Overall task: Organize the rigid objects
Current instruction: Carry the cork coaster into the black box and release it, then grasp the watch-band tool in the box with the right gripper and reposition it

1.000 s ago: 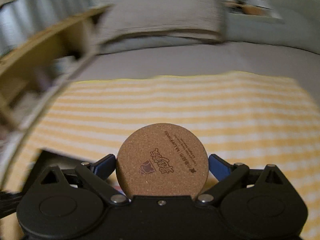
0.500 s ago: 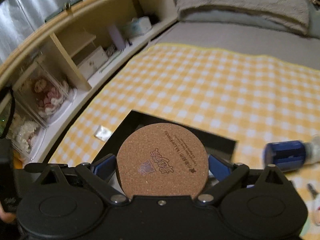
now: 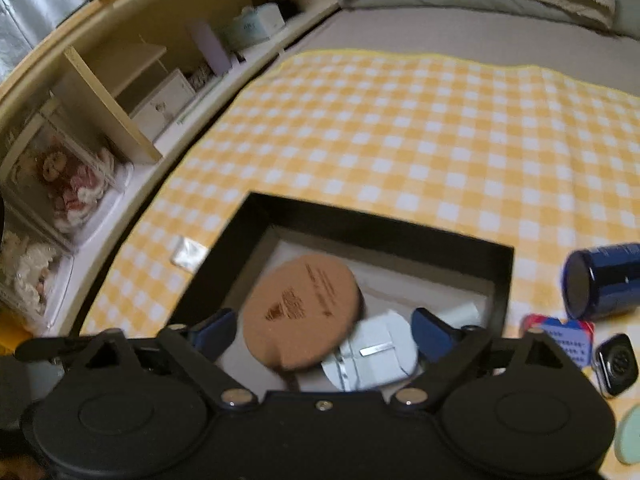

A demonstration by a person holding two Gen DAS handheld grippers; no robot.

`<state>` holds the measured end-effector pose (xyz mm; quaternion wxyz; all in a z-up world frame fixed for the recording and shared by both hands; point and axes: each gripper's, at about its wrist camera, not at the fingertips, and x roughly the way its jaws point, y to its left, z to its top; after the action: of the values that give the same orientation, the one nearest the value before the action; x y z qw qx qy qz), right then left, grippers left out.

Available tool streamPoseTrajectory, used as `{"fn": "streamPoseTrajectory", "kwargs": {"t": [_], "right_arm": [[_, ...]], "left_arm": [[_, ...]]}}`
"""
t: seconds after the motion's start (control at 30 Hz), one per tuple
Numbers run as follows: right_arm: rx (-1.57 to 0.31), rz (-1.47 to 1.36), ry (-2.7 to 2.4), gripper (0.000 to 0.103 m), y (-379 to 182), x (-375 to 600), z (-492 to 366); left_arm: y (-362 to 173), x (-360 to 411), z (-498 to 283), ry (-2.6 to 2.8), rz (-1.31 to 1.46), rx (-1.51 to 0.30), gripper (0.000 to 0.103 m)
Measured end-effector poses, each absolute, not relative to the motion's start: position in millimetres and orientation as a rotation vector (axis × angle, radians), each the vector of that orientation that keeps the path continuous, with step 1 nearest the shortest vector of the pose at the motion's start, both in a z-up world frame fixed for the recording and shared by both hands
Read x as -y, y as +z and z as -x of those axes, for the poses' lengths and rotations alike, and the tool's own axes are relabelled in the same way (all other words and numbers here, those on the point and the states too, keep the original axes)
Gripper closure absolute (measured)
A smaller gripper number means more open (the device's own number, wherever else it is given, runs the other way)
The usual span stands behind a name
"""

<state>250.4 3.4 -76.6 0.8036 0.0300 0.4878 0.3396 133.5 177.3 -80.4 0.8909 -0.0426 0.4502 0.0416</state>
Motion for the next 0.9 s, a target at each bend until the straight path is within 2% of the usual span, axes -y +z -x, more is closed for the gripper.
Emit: {"fn": "streamPoseTrajectory", "kwargs": {"t": [0.17, 0.27, 0.33, 0.43, 0.6, 0.9], "right_arm": [[-1.112, 0.112, 0.779, 0.075, -80, -7, -243], [-1.136, 0.183, 0.804, 0.092, -87, -15, -235], [-1.104, 0.226, 0.813, 0.097, -89, -21, -230], [-1.011, 0.285, 0.805, 0.098, -91, -30, -227], [-0.964, 0.255, 0.825, 0.101, -97, -34, -233], [-1.014, 0.329, 0.855, 0.101, -95, -26, -224]], "left_arm": [[-81, -177, -133, 0.087, 0.088, -0.934, 0.094], [-81, -177, -133, 0.086, 0.089, -0.934, 0.094], [-81, -177, -133, 0.086, 0.088, -0.934, 0.094], [-81, -177, -133, 0.086, 0.089, -0.934, 0.094], [-81, -177, -133, 0.091, 0.087, -0.933, 0.093], [-79, -176, -133, 0.091, 0.096, -0.934, 0.093]]}}
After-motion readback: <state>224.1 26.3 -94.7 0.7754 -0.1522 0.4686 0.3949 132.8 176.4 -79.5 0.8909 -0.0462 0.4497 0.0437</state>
